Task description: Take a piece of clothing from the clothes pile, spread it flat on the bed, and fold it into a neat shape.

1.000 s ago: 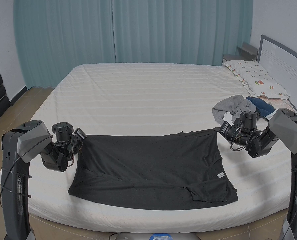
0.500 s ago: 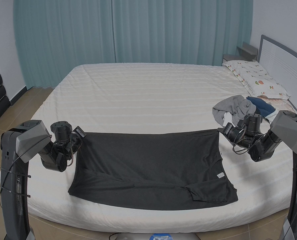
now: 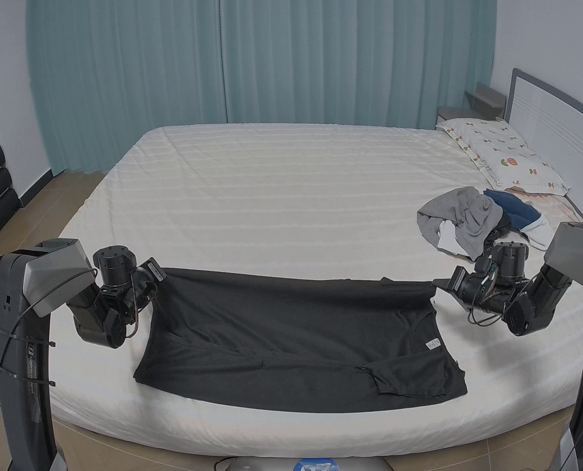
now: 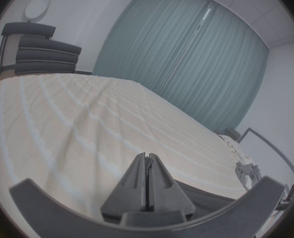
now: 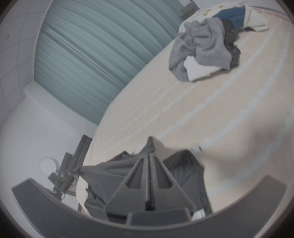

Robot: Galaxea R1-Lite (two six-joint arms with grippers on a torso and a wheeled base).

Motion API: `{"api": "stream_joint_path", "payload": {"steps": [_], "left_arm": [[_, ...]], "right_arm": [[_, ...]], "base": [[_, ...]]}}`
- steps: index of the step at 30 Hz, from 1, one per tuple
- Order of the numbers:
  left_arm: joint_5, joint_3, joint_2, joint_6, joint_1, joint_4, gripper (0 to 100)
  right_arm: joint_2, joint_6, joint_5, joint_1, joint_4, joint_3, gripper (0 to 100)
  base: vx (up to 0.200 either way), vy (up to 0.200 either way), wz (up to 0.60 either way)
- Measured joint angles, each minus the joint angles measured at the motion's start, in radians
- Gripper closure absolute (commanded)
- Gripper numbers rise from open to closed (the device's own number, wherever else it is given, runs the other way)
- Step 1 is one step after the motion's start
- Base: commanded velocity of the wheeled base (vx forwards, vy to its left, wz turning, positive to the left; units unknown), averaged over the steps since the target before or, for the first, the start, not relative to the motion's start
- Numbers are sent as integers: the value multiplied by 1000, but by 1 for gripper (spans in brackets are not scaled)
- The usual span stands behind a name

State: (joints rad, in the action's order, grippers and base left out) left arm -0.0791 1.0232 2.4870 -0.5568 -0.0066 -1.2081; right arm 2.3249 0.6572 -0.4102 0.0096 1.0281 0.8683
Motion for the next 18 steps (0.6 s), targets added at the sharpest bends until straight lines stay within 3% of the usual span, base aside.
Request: {"api": "stream_joint_path", "payload": {"steps": [9,14,18], "left_arm": [[-2,-219,1,132,-7,-201,100],[-1,-334,22,181,-21,-336,100],[1,-407,49,190,-37,-344,100]], "right_arm": [[-9,-82,-65,-20,191,-270,100],[-4,-134,-75,-25,214,-358,100],[7,-195,-84,-33,227,-417,100]], "base": [[0,0,0],[0,0,0],[0,0,0]]}}
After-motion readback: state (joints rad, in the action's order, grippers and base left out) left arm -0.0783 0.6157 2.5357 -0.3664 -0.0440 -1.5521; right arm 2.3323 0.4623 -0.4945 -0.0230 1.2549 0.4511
